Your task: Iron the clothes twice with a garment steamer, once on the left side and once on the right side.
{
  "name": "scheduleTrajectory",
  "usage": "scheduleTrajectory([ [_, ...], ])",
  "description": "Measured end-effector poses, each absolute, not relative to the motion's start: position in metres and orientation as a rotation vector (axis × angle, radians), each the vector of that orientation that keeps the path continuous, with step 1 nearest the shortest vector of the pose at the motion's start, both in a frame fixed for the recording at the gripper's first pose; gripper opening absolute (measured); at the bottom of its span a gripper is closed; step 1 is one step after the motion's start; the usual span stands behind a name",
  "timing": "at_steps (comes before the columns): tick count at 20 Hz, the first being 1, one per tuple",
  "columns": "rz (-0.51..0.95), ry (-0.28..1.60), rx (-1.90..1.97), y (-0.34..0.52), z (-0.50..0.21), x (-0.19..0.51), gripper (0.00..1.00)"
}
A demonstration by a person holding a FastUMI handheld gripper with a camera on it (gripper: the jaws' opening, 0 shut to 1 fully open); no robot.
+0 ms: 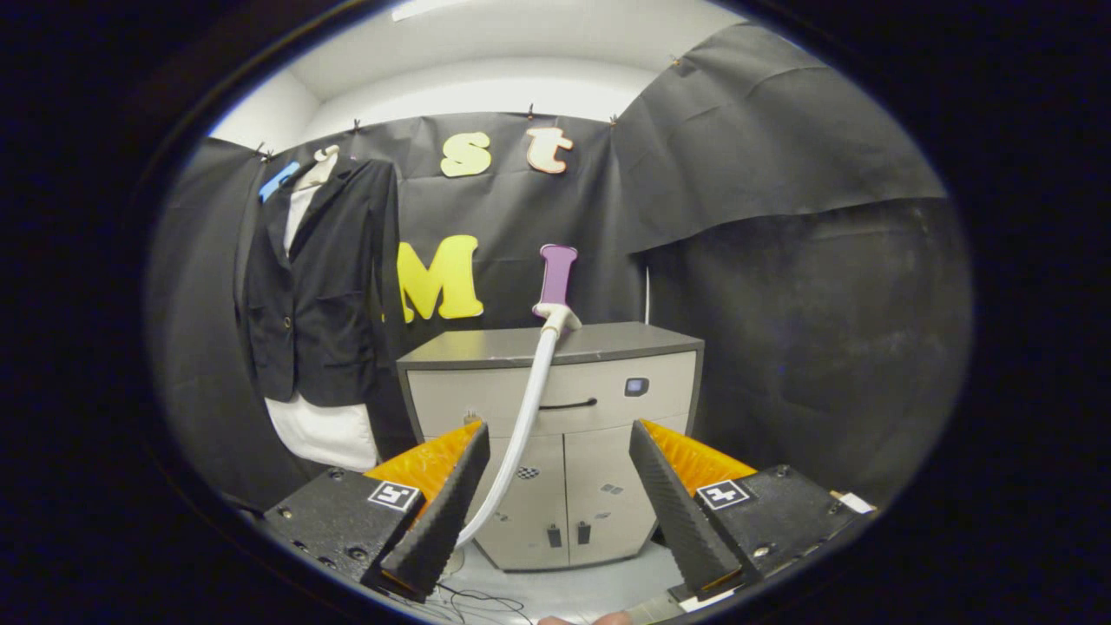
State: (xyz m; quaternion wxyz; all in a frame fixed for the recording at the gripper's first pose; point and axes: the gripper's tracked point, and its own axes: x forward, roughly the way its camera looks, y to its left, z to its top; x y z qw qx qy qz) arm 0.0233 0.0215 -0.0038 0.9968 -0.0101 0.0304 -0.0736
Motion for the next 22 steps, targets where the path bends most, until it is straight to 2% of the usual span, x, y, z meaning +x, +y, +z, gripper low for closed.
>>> scheduleTrajectory([
  [6, -0.205, 0.042, -0.099, 0.020, 0.012, 0.024, 1.00],
  [10, -0.226, 0.075, -0.091, 0.004, 0.014, 0.053, 1.00],
  [19, -0.102, 0.024, 0.006, -0.007, 0.094, 0.204, 1.00],
  [22, -0.079, 0.062, 0.024, -0.008, 0.107, 0.257, 1.00],
])
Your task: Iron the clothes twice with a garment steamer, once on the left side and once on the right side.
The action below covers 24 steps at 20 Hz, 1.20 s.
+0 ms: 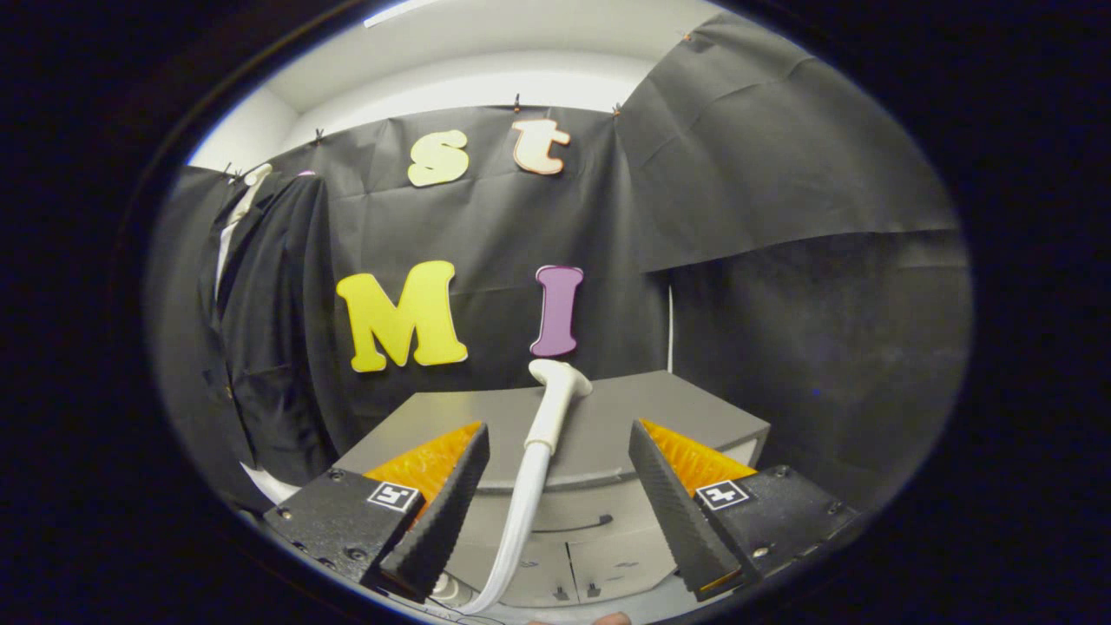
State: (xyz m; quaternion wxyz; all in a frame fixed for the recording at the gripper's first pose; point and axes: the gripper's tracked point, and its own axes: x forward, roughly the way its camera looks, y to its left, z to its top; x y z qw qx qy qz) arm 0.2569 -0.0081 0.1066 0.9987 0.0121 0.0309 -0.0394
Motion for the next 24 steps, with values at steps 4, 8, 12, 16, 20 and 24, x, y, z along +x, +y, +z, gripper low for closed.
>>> scheduleTrajectory([
  [4, -0.050, 0.161, 0.060, -0.011, 0.110, 0.312, 1.00],
  [8, -0.032, 0.310, 0.092, -0.010, 0.089, 0.356, 1.00],
  [12, 0.005, 0.416, 0.147, -0.002, 0.068, 0.389, 1.00],
  [16, -0.073, 0.509, 0.133, -0.013, 0.051, 0.415, 0.98],
  [20, -0.141, 0.614, 0.105, -0.017, 0.032, 0.432, 0.92],
  [24, -0.184, 0.680, 0.091, -0.014, 0.027, 0.437, 0.85],
])
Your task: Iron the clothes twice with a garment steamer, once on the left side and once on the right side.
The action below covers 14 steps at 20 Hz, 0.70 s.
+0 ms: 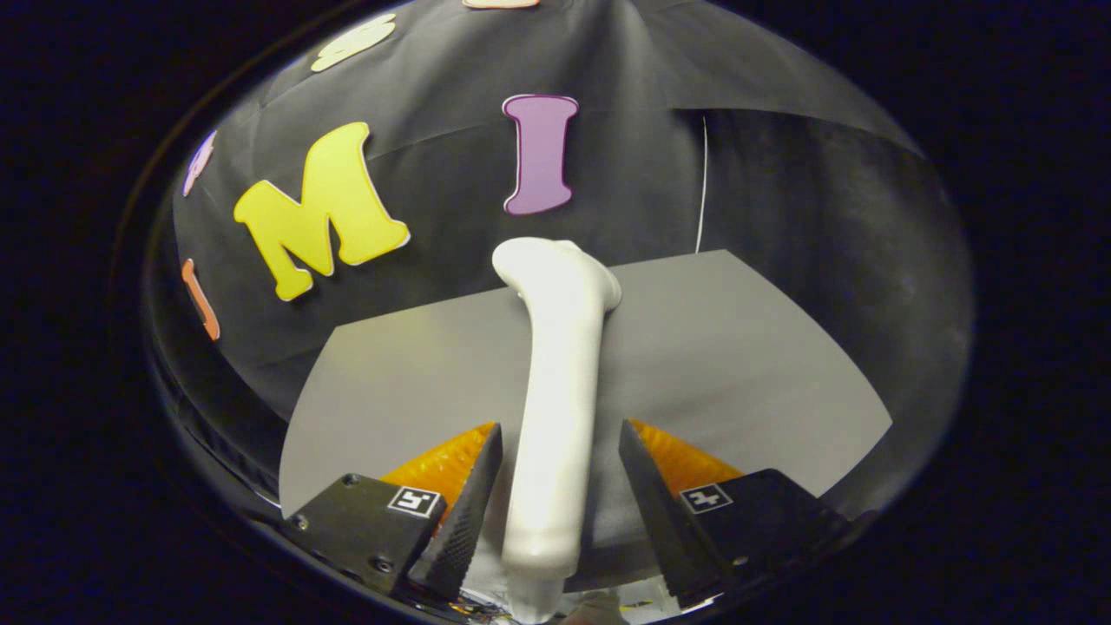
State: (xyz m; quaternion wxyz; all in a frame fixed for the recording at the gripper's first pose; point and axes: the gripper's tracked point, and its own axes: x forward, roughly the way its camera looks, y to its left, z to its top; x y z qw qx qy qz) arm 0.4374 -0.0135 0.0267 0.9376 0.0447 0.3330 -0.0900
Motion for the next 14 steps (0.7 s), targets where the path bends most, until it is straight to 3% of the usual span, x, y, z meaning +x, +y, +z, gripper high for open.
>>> scheduleTrajectory([
  [5, -0.208, 0.702, 0.093, -0.012, 0.024, 0.442, 0.66],
  [7, -0.233, 0.698, 0.099, -0.012, 0.025, 0.443, 0.44],
  [14, -0.224, 0.562, 0.090, -0.003, 0.050, 0.436, 0.37],
])
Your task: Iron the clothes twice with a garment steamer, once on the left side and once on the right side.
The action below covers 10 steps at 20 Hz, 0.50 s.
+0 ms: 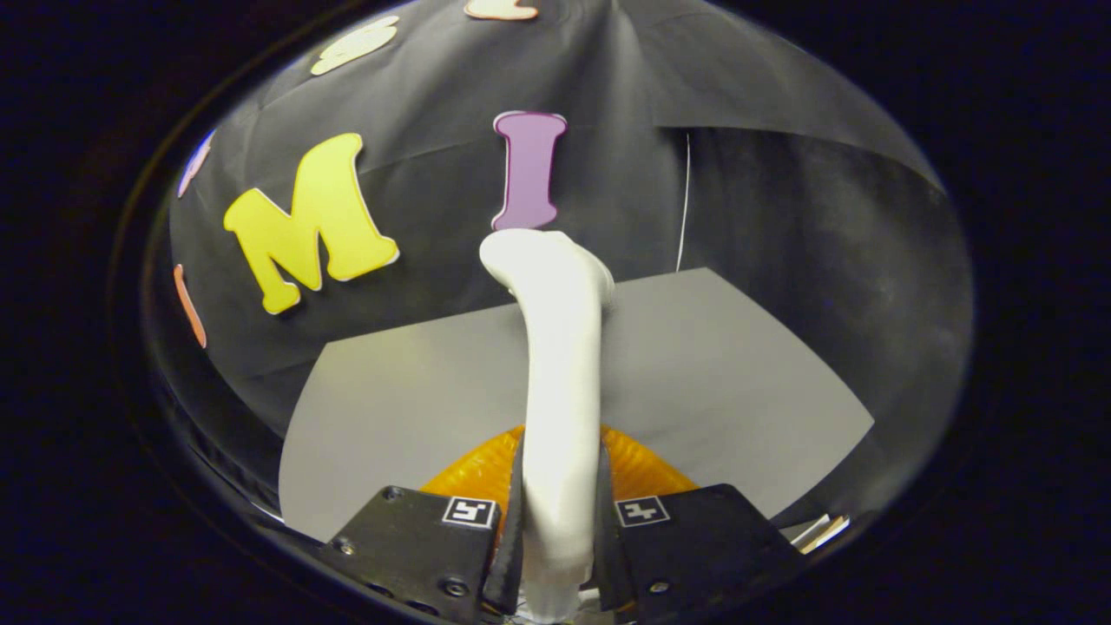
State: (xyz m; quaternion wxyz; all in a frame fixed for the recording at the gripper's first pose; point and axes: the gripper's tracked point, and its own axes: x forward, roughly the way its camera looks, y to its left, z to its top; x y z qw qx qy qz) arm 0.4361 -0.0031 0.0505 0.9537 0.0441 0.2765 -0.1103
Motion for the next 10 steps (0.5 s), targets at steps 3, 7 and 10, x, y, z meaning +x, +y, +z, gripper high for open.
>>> scheduleTrajectory([
  [3, -0.192, 0.492, 0.119, 0.016, 0.071, 0.410, 0.37],
  [7, -0.149, 0.410, 0.123, 0.052, 0.087, 0.366, 0.37],
  [10, -0.134, 0.373, 0.128, 0.076, 0.087, 0.333, 0.37],
])
